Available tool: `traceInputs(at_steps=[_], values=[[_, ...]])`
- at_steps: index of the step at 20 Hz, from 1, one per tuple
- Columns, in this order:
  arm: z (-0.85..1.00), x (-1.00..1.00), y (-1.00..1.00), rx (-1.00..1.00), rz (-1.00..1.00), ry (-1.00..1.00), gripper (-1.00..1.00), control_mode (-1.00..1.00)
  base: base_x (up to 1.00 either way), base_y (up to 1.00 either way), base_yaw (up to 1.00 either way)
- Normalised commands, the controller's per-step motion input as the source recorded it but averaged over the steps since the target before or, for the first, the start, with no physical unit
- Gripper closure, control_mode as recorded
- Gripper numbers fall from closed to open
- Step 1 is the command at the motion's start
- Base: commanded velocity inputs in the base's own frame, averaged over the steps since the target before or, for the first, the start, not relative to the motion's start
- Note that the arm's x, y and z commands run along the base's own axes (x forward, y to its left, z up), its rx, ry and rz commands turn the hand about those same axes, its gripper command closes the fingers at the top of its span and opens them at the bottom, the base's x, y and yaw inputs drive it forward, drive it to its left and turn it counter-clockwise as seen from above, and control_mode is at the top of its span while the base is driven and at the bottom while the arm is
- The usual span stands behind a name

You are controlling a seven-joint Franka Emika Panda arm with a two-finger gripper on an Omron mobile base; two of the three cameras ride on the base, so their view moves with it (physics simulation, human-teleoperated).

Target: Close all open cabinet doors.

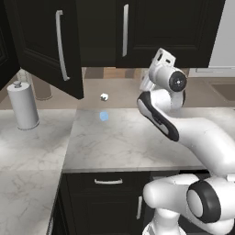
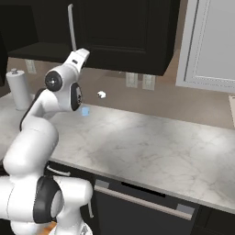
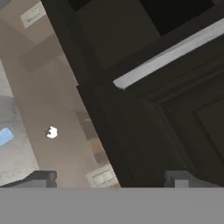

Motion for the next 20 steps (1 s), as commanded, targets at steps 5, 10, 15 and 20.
traceInputs(at_steps=[5,10,15,20], values=[[0.65,-0.95,0.00,0.03,0.00,0.13,-1.00,-1.00,0.00,0.00,0.00],[0.58,-0.90,0.00,0.03,0.00,0.16,-1.00,-1.00,0.00,0.00,0.00],[0.19,-0.89,0.13,0.01,0.00,0.18,-1.00,-1.00,0.00,0.00,0.00],[0.03,-0.89,0.20,0.00,0.00,0.15,-1.00,-1.00,0.00,0.00,0.00]])
